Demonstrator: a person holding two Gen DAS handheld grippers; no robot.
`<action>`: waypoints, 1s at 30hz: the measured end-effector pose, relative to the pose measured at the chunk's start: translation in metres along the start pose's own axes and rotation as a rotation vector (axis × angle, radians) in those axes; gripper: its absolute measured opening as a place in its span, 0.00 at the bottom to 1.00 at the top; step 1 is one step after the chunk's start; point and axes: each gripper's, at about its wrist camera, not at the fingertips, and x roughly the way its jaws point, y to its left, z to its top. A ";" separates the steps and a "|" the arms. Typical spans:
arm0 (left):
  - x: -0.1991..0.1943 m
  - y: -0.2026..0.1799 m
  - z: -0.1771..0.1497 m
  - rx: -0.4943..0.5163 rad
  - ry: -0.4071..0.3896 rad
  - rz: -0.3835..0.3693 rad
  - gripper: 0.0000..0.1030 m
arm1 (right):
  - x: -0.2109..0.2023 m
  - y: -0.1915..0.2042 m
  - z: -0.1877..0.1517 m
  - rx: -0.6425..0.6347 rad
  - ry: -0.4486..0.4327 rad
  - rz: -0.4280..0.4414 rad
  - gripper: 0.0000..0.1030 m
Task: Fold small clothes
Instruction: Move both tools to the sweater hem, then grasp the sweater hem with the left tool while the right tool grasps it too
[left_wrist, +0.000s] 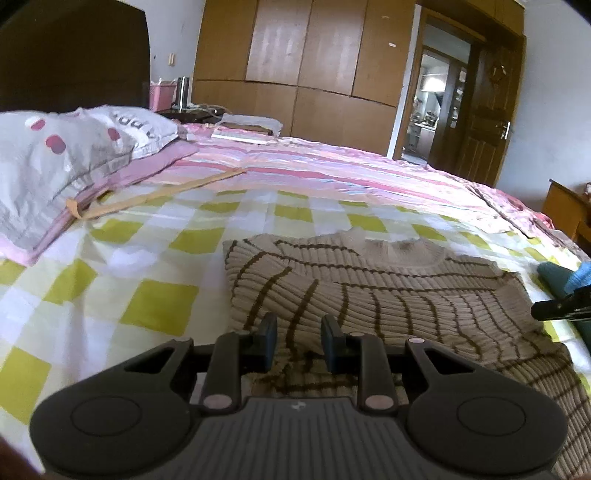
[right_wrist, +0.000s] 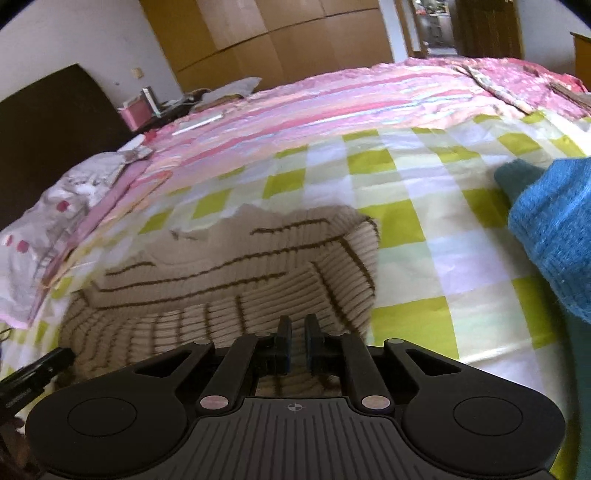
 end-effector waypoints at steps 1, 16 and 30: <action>-0.004 0.000 -0.001 -0.003 0.004 -0.003 0.32 | -0.005 0.002 -0.001 -0.007 0.001 0.007 0.10; -0.087 0.022 -0.039 -0.032 0.269 -0.072 0.32 | -0.080 0.010 -0.058 -0.017 0.097 0.096 0.16; -0.144 0.004 -0.074 0.045 0.504 -0.081 0.32 | -0.162 0.001 -0.123 -0.012 0.164 0.108 0.27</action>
